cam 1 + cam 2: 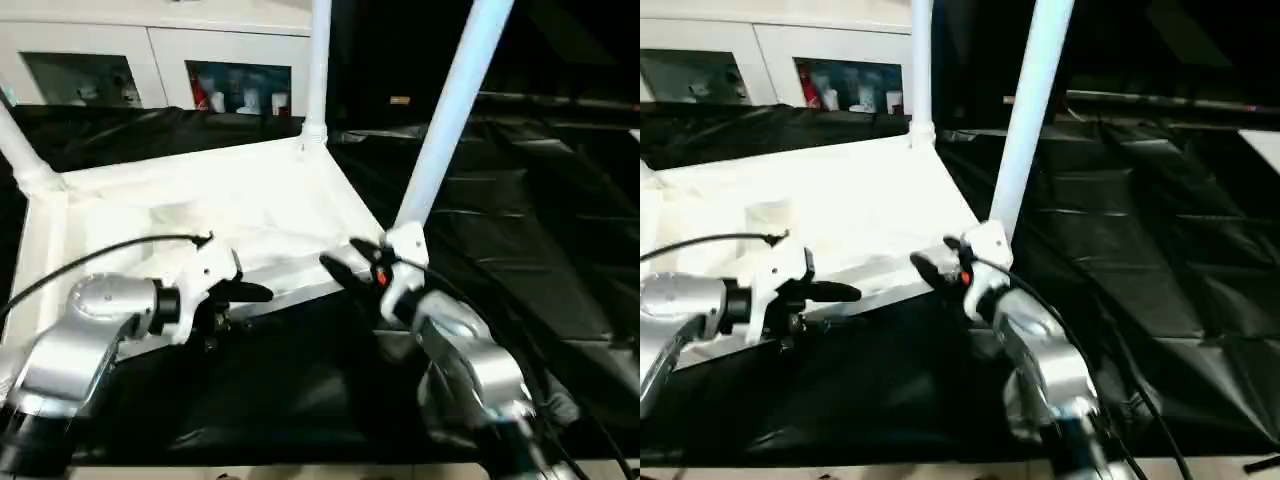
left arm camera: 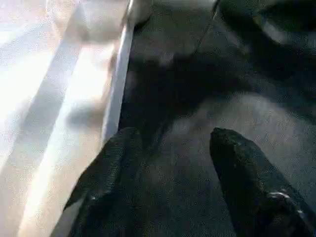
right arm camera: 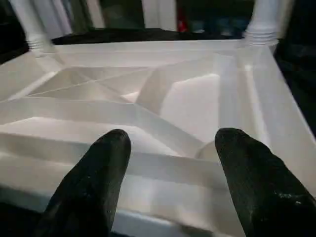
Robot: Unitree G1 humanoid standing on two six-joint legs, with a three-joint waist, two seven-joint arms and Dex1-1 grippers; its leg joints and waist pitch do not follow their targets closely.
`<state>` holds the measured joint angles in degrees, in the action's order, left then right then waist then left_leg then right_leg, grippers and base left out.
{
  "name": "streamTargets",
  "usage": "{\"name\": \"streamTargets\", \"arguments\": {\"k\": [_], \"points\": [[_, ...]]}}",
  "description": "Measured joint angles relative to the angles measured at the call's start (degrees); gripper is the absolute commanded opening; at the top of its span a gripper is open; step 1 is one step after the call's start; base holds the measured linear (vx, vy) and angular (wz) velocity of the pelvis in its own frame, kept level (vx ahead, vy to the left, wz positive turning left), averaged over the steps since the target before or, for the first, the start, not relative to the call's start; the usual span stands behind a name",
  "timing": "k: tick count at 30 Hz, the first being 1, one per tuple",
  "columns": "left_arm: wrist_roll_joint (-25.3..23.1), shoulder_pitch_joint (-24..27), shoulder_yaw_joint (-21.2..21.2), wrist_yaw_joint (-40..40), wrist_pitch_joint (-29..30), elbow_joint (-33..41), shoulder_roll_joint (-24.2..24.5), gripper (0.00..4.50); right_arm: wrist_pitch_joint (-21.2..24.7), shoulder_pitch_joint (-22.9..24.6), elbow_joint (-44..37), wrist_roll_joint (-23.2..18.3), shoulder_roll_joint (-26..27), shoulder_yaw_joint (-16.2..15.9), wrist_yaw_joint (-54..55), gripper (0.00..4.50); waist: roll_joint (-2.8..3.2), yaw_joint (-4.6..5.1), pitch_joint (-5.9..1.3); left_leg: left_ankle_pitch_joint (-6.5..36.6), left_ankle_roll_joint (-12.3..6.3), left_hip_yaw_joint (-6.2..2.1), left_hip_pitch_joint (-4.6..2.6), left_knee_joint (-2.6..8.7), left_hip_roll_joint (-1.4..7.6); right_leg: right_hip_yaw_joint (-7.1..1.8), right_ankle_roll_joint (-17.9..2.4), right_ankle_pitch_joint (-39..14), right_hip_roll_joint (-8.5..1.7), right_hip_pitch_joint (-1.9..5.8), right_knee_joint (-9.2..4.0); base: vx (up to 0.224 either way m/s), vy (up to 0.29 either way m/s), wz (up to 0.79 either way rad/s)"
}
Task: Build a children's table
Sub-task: Rotate leg to tighten
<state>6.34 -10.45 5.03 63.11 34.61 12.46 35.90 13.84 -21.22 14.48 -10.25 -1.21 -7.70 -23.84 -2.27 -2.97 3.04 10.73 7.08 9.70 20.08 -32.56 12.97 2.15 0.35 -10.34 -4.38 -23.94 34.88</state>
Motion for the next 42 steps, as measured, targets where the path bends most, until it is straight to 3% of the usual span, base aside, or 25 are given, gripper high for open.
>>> {"name": "streamTargets", "arguments": {"k": [5, 10, 13, 19, 24, 38, 42], "points": [[-2.9, 1.9, 0.3, -3.4, 0.6, 0.5, 1.3, 3.47, -2.3, -5.7, 8.5, -0.6, 3.1, 4.2, 5.3, 3.09, -0.05, -0.04, -0.02, -0.1, 0.22, -0.05, -0.06, -0.03, 0.01, 0.00, 0.0, 0.0, 0.03, -0.01, 0.21, 0.000, 0.000, 0.00], [-3.9, 2.2, 1.5, -4.3, 1.0, 1.9, 1.9, 3.84, -3.8, -8.2, 13.9, -2.1, 5.1, 7.5, 9.3, 3.09, -0.11, -0.19, -0.06, -0.1, 0.22, -0.08, -0.07, -0.08, 0.01, 0.00, -0.1, 0.0, 0.03, -0.01, 0.26, 0.000, 0.000, 0.00], [-4.4, 3.1, 2.1, -6.8, 0.4, 2.5, 1.8, 4.09, -6.9, -11.5, 20.1, -3.3, 6.8, 9.9, 12.9, 3.09, -0.10, -0.14, -0.05, -0.2, 0.28, -0.08, -0.07, -0.14, 0.02, -0.01, -0.1, 0.0, 0.03, -0.01, 0.43, 0.000, 0.000, 0.00], [-5.6, 4.7, 2.2, -9.5, -0.8, 2.4, 1.8, 4.47, -11.6, -16.4, 28.1, -5.2, 6.6, 15.7, 18.4, 3.09, -0.12, -1.28, -0.06, -0.2, 0.30, -0.18, 0.01, -0.59, 0.06, -0.01, -0.1, 0.0, -0.01, 0.05, 0.55, 0.000, 0.000, 0.00], [-6.2, 5.2, 2.1, -11.3, -1.7, 1.5, 1.9, 4.47, -14.5, -18.5, 32.8, -6.1, 3.7, 18.7, 20.3, 3.09, -0.13, -2.36, -0.07, -0.2, 0.29, -0.17, 0.10, -0.79, 0.06, -0.08, 0.0, 0.0, -0.06, 0.18, 0.59, 0.000, 0.000, 0.00], [-6.4, 4.4, 2.1, -14.1, -4.6, -1.0, 2.1, 4.47, -19.9, -20.6, 41.0, -5.7, -6.8, 23.1, 20.6, 3.09, -0.10, -2.27, -0.05, -0.2, 0.29, -0.25, 0.35, -1.27, 0.08, -0.07, 0.0, 0.0, -0.07, 0.01, 1.04, 0.000, 0.000, 0.00], [-3.3, 7.1, -1.0, -13.3, -5.1, 0.6, 2.3, 4.47, -20.5, -21.7, 42.1, -5.6, -10.2, 23.6, 18.5, 3.09, 0.06, -1.79, -0.01, -0.2, 0.25, -0.26, 0.37, -1.30, 0.12, -0.06, 0.0, 0.0, -0.02, -0.03, 1.10, 0.000, 0.000, 0.00]]}}
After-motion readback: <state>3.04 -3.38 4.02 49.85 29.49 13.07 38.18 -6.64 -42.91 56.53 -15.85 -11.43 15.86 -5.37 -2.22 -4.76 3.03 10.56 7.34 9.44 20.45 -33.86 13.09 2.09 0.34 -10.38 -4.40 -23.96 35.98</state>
